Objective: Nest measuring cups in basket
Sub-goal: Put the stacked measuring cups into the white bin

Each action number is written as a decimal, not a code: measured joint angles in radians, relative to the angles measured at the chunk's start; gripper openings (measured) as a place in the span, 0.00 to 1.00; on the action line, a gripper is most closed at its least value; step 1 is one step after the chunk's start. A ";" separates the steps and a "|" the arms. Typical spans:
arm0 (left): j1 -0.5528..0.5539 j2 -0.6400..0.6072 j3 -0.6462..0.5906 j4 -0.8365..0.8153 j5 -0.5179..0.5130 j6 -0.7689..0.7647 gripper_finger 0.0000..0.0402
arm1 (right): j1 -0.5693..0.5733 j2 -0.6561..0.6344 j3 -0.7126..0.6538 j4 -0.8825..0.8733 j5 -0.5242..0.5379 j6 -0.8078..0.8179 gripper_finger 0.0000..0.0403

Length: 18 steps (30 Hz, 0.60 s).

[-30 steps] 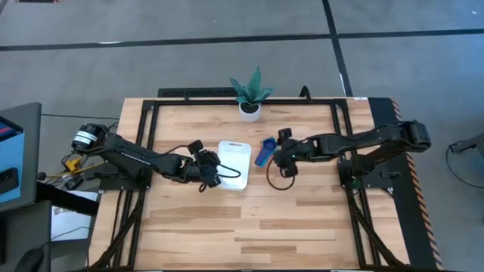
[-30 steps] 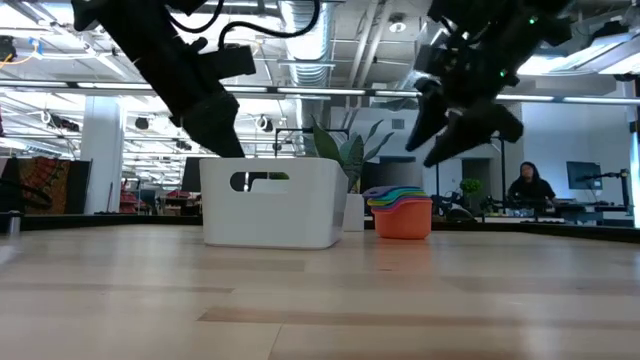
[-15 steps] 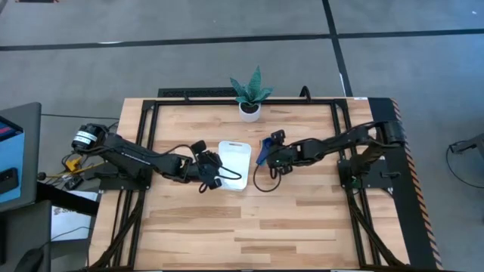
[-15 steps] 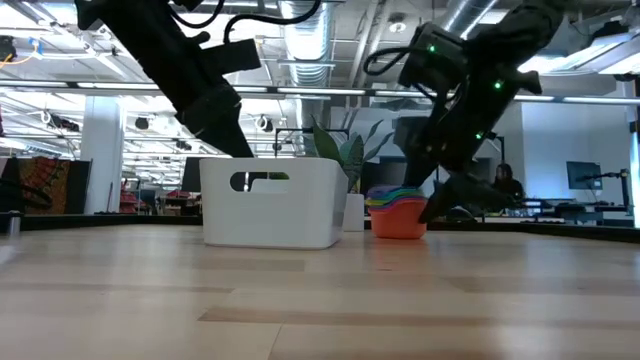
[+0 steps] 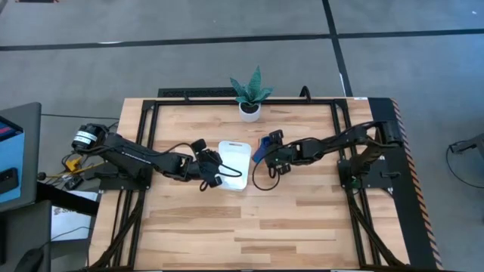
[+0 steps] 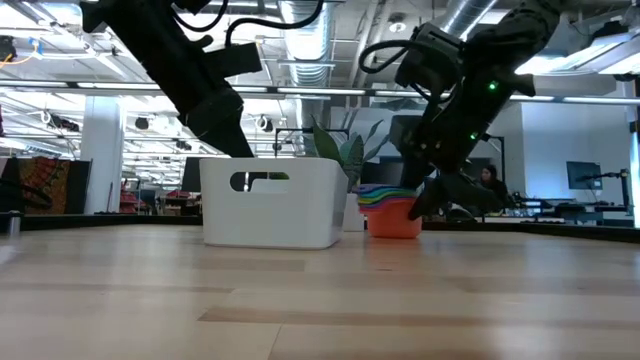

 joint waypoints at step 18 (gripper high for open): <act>0.000 0.000 0.000 -0.001 0.000 -0.014 0.35 | -0.034 0.000 0.036 -0.063 -0.062 -0.001 0.20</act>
